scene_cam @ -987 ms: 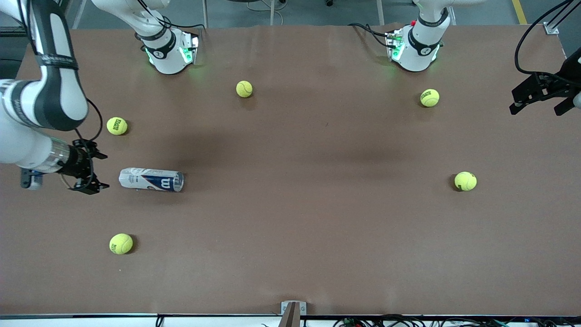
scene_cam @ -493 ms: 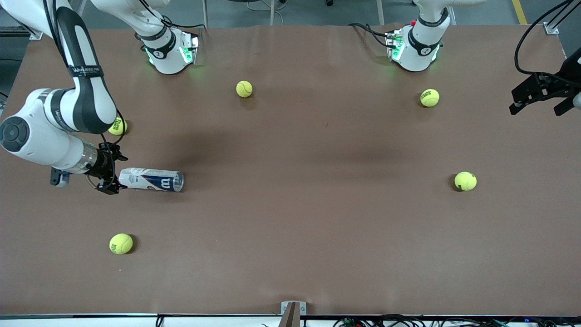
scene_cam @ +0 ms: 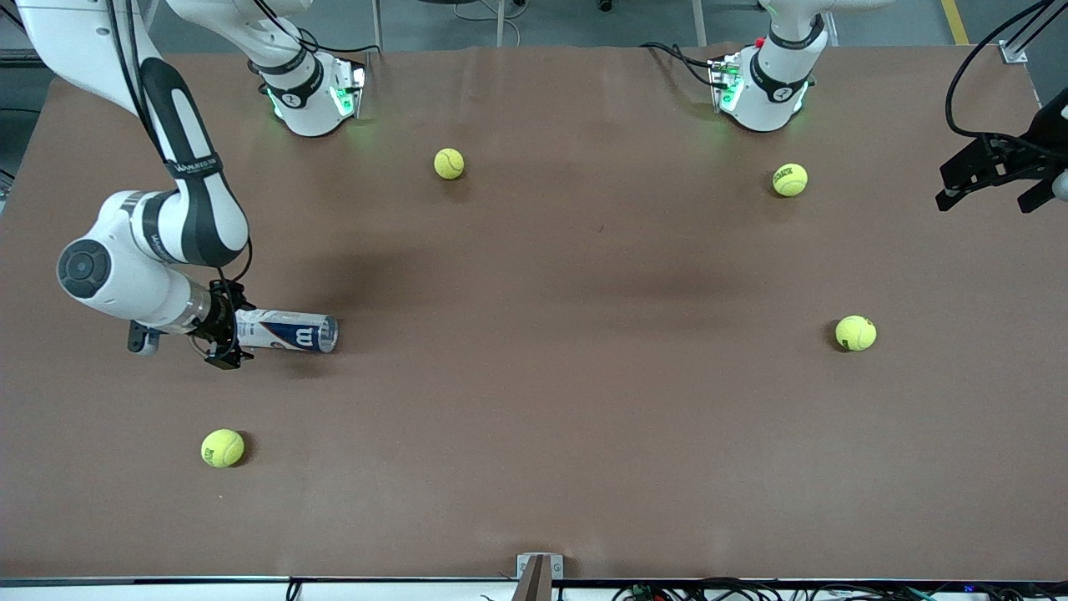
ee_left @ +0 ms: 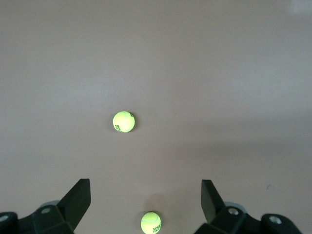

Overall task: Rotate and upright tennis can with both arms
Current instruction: 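Reach the right gripper to the lying can and grasp its body, then drag the can with the right gripper toward the table middle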

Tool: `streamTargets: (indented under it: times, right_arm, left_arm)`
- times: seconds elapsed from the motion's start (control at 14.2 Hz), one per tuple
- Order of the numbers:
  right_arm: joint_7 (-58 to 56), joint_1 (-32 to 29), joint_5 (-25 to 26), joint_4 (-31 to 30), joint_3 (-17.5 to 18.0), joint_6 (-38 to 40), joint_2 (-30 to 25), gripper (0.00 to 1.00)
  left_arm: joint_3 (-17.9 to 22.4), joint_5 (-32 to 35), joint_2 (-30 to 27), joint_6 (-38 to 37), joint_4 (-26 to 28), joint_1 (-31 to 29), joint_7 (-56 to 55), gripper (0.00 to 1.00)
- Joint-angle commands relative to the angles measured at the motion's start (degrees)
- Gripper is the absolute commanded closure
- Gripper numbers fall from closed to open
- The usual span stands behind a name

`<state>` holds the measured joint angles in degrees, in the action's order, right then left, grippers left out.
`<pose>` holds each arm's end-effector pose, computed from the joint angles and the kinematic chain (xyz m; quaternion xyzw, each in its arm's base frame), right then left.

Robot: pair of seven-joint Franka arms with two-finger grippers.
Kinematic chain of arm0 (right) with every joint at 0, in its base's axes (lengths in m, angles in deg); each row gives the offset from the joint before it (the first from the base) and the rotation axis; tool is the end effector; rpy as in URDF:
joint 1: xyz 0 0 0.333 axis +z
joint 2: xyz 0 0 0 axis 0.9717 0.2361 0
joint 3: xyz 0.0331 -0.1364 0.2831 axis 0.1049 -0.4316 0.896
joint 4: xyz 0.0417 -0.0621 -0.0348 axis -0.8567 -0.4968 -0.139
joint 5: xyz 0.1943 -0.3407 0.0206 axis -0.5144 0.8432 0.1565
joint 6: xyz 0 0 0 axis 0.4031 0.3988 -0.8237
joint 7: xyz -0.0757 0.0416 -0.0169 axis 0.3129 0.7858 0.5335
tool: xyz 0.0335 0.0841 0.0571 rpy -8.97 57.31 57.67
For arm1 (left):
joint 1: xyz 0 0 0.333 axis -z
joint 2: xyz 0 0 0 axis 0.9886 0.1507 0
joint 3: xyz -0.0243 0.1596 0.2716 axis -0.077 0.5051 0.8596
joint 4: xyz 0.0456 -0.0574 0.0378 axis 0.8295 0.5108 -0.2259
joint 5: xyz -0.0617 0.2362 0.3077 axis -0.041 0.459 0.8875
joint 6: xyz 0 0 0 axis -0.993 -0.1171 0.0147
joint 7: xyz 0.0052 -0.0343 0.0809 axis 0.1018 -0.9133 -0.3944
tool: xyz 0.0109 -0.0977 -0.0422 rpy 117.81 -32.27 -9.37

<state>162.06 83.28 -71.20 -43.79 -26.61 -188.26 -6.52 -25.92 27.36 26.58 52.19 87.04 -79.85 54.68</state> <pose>0.5867 -0.0112 0.2647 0.7357 -0.6766 -0.0310 0.0053 0.5347 -0.0112 0.6602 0.9989 -0.0200 0.0429 0.0017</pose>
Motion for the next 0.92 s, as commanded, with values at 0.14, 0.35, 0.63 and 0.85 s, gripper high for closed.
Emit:
streamTargets:
  times: [0.14,0.35,0.63,0.85]
  right_arm:
    - [2.8,0.4,0.0,-3.3,0.0,-4.2,0.7,0.00]
    - [3.0,0.5,0.0,-5.4,0.0,-7.5,0.9,0.00]
    - [5.3,0.6,-0.1,-5.7,0.0,-9.5,2.2,0.00]
    - [7.1,2.1,-0.1,-5.7,0.0,-10.8,3.3,0.00]
  left_arm:
    - [0.0,1.0,-0.2,0.2,0.3,-0.1,1.3,0.00]
    - [0.0,1.0,-0.3,0.2,0.3,-0.2,1.3,0.00]
    - [0.0,1.0,-0.2,0.2,0.3,-0.1,1.3,0.00]
    - [0.0,1.0,-0.3,0.2,0.3,-0.1,1.3,0.00]
